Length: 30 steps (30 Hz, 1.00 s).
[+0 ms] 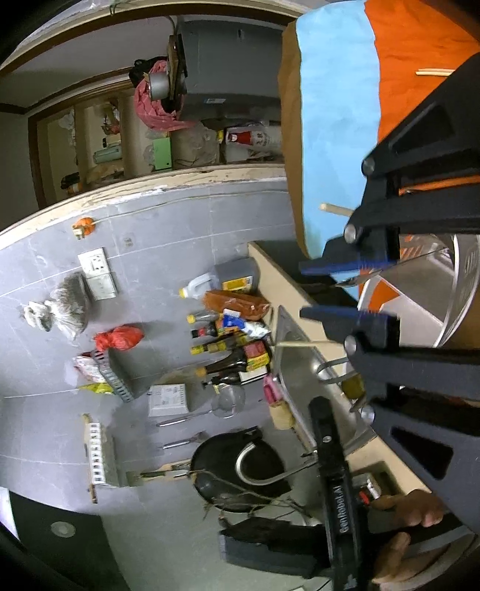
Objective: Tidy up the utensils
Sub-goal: 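Open left tool to drop the tongs into the caddy while right tool releases the knife, then move both open tools back down to the two wooden chopsticks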
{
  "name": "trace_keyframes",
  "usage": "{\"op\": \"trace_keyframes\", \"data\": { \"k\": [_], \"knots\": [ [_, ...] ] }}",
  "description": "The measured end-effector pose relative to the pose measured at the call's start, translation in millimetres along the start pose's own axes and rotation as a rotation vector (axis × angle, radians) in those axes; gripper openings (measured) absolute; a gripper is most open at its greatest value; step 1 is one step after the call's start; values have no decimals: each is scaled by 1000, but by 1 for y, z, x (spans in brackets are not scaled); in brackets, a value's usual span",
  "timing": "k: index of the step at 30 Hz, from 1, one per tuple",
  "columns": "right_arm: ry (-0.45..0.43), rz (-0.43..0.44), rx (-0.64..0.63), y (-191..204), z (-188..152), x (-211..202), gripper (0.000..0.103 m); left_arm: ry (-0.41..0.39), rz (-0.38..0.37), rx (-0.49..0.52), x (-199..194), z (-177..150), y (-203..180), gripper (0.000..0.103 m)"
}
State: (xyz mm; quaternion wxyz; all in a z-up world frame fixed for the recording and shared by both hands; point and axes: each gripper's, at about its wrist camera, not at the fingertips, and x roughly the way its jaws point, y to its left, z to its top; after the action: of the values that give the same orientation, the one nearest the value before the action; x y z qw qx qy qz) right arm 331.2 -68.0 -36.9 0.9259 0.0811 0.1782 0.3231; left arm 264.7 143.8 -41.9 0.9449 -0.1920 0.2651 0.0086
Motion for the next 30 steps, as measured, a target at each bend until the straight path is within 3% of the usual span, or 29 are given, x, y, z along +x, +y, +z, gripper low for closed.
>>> {"op": "trace_keyframes", "data": {
  "k": [9,14,17,23,30],
  "knots": [
    [-105,-10,33,-11,25,-35,58,-134,4,-2,-29,4,-21,69],
    [-176,-62,42,-30,39,-69,81,-223,2,15,-45,3,-46,94],
    [-206,-92,38,-42,46,-90,91,-287,10,31,-52,-1,-67,103],
    [-249,-166,-5,-65,57,-136,101,-344,29,65,-55,-10,-109,103],
    [-257,-216,-18,-99,62,-179,101,-366,1,97,-54,-30,-156,103]
  ]
}}
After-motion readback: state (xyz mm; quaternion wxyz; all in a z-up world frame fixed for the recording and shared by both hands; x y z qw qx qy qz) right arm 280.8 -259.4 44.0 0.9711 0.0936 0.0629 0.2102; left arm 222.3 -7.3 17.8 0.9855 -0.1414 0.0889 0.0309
